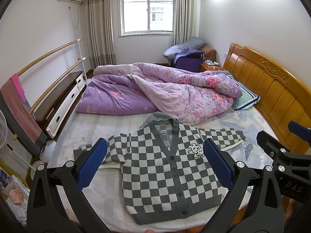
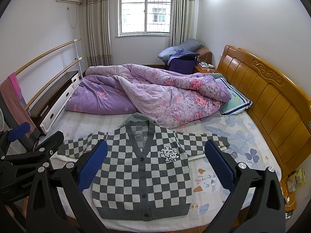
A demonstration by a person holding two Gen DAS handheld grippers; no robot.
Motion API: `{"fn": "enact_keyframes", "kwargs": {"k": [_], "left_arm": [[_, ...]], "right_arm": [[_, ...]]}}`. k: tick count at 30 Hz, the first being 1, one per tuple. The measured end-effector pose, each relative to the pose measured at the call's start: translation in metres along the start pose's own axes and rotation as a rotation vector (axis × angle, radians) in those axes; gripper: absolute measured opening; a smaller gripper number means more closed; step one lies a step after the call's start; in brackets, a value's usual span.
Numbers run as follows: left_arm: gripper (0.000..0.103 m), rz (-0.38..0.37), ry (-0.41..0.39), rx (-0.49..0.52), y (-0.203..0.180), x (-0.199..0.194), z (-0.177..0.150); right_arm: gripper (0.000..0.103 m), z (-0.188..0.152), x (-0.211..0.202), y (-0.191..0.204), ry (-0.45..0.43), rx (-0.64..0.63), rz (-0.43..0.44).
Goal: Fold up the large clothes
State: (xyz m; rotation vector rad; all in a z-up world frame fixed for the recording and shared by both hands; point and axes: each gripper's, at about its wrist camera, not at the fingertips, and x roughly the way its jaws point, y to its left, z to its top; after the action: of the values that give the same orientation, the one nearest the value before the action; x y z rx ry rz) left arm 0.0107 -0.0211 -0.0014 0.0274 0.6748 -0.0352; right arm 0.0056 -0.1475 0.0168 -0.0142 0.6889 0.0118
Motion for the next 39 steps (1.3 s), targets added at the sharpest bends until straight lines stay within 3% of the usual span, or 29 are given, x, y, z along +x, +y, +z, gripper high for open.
{"fn": "enact_keyframes", "kwargs": {"k": [39], "left_arm": [[0.098,-0.001,0.000,-0.002,0.002,-0.001,0.002]], "right_arm": [[0.096,-0.002,-0.002,-0.005,0.001,0.006,0.001]]}}
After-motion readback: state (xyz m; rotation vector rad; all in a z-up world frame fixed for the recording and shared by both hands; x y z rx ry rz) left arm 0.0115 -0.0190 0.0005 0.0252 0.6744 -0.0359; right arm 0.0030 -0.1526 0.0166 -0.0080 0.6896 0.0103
